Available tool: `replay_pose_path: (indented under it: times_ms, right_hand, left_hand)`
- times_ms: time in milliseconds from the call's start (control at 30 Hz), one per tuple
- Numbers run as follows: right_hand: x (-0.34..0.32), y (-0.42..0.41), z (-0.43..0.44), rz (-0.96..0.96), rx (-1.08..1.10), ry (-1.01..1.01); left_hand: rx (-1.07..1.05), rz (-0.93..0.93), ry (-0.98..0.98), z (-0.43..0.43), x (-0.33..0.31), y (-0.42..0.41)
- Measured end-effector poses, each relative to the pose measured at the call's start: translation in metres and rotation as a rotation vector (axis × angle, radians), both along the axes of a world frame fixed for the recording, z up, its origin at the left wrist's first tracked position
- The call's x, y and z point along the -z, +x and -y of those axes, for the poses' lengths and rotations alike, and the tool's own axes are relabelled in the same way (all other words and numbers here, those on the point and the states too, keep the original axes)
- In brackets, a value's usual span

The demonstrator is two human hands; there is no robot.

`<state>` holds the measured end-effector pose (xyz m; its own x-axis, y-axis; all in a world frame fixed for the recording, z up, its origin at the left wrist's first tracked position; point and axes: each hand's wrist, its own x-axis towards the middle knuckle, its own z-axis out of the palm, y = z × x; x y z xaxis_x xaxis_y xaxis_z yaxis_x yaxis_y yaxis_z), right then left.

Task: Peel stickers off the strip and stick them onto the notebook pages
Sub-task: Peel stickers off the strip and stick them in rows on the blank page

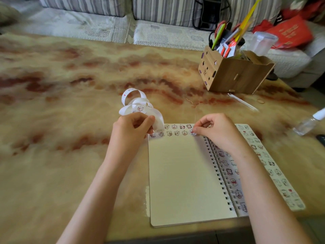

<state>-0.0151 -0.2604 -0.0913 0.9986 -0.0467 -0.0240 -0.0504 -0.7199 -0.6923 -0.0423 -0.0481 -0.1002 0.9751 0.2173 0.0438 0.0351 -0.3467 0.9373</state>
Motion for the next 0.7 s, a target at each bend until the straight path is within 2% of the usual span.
replay_pose_path:
  times_ms: [700]
  right_hand:
    - [0.0027, -0.0028, -0.0058, 0.067, 0.006, -0.151]
  left_hand:
    - [0.002, 0.005, 0.007, -0.0007, -0.0004, -0.0003]
